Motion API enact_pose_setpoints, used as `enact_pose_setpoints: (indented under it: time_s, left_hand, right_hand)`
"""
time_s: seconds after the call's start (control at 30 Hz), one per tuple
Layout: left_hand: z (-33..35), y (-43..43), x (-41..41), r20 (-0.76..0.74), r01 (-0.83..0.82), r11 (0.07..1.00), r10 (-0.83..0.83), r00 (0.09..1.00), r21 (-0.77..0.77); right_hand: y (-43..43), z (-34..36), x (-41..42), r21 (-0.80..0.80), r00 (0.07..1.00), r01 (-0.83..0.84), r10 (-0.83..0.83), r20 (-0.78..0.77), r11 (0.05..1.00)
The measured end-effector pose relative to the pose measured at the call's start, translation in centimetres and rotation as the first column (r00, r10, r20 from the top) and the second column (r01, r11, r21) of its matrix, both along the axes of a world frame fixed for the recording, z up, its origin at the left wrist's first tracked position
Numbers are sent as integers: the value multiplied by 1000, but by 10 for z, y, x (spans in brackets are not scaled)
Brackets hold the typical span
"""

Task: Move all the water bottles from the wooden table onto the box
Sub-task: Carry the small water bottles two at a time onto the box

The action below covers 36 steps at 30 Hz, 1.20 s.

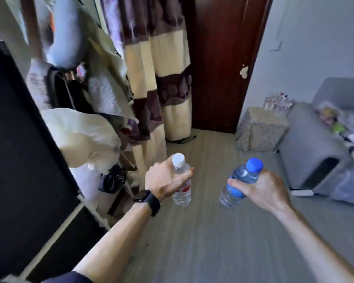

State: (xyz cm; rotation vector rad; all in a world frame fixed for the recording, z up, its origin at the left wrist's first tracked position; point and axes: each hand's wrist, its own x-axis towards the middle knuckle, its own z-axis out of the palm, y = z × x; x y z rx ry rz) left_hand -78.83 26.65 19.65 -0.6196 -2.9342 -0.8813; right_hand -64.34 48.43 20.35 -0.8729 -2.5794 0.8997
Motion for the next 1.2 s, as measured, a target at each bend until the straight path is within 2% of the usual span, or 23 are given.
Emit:
enact_pose_setpoints:
  time_s: [0.17, 0.3, 0.57, 0.87, 1.13, 1.2]
  left_hand:
    - [-1, 103, -51, 30, 175, 983, -173, 984, -57]
    - [-4, 190, -83, 68, 241, 969, -237, 969, -55]
    - [-2, 369, -147, 78, 239, 969, -234, 969, -69]
    - [-2, 516, -219, 54, 231, 970, -227, 972, -79]
    - [-49, 657, -297, 103, 266, 960, -257, 961, -87]
    - [-63, 701, -322, 123, 291, 953, -280, 952, -82]
  right_hand:
    - [79, 2, -16, 19, 984, 180, -180, -13, 984]
    - [156, -9, -37, 40, 969, 244, -243, -36, 969]
    - [326, -12, -94, 25, 968, 251, -250, -24, 968]
    - [488, -15, -155, -26, 953, 292, -293, -76, 956]
    - [627, -60, -209, -76, 936, 341, -346, -66, 937]
    - [663, -68, -226, -34, 938, 343, -344, -47, 939]
